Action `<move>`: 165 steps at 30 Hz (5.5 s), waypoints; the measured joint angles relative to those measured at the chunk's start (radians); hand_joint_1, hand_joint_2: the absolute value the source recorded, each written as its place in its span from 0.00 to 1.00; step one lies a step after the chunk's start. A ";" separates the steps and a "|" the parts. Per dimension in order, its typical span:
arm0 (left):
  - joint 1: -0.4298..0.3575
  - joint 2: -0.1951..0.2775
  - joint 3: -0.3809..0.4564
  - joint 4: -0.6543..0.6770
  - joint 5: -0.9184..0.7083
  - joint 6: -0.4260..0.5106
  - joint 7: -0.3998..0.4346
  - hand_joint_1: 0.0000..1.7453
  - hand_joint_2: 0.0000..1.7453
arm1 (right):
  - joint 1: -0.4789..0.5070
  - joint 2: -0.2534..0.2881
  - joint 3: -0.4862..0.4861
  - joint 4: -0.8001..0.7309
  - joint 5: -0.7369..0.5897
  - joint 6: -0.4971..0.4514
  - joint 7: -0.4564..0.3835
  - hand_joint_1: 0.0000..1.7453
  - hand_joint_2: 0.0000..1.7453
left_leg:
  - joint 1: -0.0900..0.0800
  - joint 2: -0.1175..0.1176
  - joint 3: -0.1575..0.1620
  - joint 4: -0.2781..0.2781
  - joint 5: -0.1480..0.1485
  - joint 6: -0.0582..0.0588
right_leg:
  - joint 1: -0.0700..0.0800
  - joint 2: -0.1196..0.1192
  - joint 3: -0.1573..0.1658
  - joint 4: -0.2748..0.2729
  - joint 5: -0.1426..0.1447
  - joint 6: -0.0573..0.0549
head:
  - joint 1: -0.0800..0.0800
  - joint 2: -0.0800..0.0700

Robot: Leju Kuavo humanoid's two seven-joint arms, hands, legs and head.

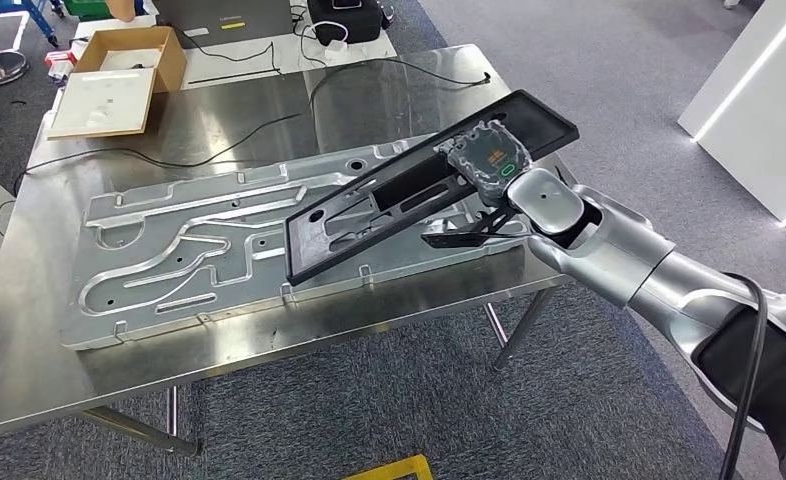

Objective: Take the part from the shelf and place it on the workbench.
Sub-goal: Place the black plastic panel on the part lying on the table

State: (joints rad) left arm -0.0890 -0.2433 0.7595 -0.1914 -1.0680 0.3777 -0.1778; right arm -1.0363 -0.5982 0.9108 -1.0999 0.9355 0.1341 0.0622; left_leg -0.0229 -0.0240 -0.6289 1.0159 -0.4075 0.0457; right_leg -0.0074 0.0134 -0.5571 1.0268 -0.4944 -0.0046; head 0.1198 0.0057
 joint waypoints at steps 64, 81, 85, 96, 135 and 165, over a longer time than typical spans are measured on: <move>-0.003 0.000 0.001 0.000 -0.030 0.003 0.068 0.00 1.00 | -0.025 0.278 -0.088 0.561 0.144 -0.156 0.021 1.00 1.00 | 0.000 0.000 0.000 0.000 0.000 0.000 | 0.001 0.000 0.000 0.000 0.000 0.000 | 0.000 0.000; -0.005 0.000 0.002 0.000 -0.055 0.089 0.036 0.00 1.00 | -0.012 0.278 -0.113 0.561 0.179 -0.154 0.018 0.00 0.00 | 0.000 0.000 0.000 0.000 0.000 0.000 | 0.001 0.000 0.000 0.000 0.000 0.000 | 0.000 0.000; -0.005 0.000 0.002 0.000 -0.055 0.077 0.035 0.00 0.25 | -0.011 0.278 -0.118 0.561 0.181 -0.154 0.018 0.00 0.00 | 0.000 0.000 0.000 0.000 0.000 0.000 | 0.001 0.000 0.000 0.000 0.000 0.000 | 0.000 0.000; -0.005 0.000 0.002 0.000 -0.048 0.064 0.022 0.00 0.00 | -0.009 0.278 -0.126 0.561 0.184 -0.154 0.013 0.00 0.00 | 0.000 0.000 0.000 0.000 0.000 0.000 | 0.001 0.000 0.000 0.000 0.000 0.000 | 0.000 0.000; -0.006 0.000 0.002 0.000 -0.055 0.083 0.012 0.00 0.00 | 0.073 0.341 -0.174 0.550 0.143 -0.199 -0.015 0.00 0.00 | 0.000 0.000 0.000 0.000 0.000 0.000 | 0.001 0.001 0.001 0.000 0.000 0.000 | 0.000 0.000; -0.009 0.000 0.003 0.000 -0.062 0.067 -0.009 0.00 0.00 | 0.055 0.517 -0.109 0.390 0.161 -0.148 -0.034 0.00 0.00 | 0.000 0.000 0.000 0.000 0.000 0.000 | 0.002 0.000 0.001 0.000 0.000 0.000 | 0.000 0.000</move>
State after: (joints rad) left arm -0.0984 -0.2438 0.7629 -0.1915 -1.1299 0.4448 -0.1869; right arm -0.9815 -0.0813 0.8015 -0.7096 1.0964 -0.0141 0.0283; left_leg -0.0229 -0.0239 -0.6286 1.0155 -0.4073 0.0456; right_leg -0.0053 0.0138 -0.5558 1.0267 -0.4941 -0.0042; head 0.1202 0.0057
